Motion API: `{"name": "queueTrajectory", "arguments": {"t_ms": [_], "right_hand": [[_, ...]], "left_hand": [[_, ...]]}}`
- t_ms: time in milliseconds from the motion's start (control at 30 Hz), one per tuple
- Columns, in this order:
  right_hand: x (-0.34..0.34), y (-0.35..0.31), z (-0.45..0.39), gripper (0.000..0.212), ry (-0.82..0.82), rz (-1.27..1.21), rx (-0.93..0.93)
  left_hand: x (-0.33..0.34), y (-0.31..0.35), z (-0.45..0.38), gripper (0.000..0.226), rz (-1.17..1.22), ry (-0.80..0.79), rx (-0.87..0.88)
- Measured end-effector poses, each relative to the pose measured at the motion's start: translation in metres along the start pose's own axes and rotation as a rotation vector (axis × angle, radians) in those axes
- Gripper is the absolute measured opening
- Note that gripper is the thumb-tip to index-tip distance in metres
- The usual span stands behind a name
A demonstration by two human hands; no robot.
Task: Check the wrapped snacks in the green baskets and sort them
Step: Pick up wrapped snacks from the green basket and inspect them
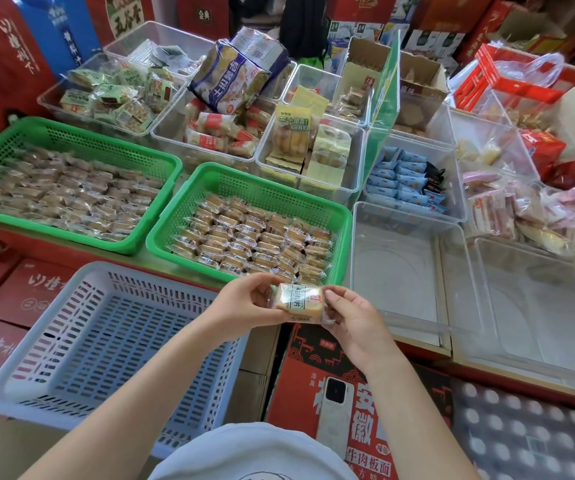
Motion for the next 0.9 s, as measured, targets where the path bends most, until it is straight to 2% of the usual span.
{"name": "queueTrajectory", "arguments": {"t_ms": [133, 167, 233, 300, 333, 400, 500, 633, 800, 900], "right_hand": [[-0.005, -0.006, -0.004, 0.029, -0.049, 0.233, -0.022], [-0.009, -0.010, -0.007, 0.033, -0.008, 0.296, -0.059], [-0.023, -0.026, -0.017, 0.041, 0.172, 0.489, -0.190], [-0.034, -0.044, -0.027, 0.050, 0.341, 0.688, -0.329], [-0.038, -0.051, -0.034, 0.049, 0.376, 0.750, -0.376], [-0.040, -0.061, -0.048, 0.038, 0.356, 0.854, -0.435], [-0.031, -0.061, -0.073, 0.028, 0.251, 1.129, -0.470], [-0.017, -0.041, -0.104, 0.031, 0.106, 1.514, -0.419], [-0.012, -0.020, -0.132, 0.018, 0.057, 1.636, -0.341], [-0.011, -0.012, -0.148, 0.007, 0.085, 1.721, -0.383]], "left_hand": [[0.009, -0.010, -0.020, 0.052, -0.046, 0.034, 0.035], [0.012, -0.014, -0.026, 0.057, -0.083, 0.031, 0.054], [0.019, -0.021, -0.039, 0.066, -0.200, 0.009, 0.079], [0.025, -0.030, -0.054, 0.068, -0.434, -0.061, 0.080], [0.028, -0.035, -0.061, 0.067, -0.600, -0.118, 0.080], [0.035, -0.048, -0.075, 0.066, -0.885, -0.255, 0.073], [0.041, -0.070, -0.088, 0.069, -1.050, -0.391, 0.016], [0.036, -0.094, -0.089, 0.070, -1.074, -0.439, -0.054], [0.036, -0.105, -0.090, 0.070, -1.047, -0.396, -0.057], [0.037, -0.106, -0.090, 0.071, -1.034, -0.378, -0.059]]}}
Point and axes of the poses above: each hand's wrist, its own z-axis away from the middle knuckle, its own x-axis out of the palm, y = z × x, the point moved 5 cm from there along -z, towards the middle knuckle, and after that the axes turned 8 degrees about x, right-handed, at the moved point
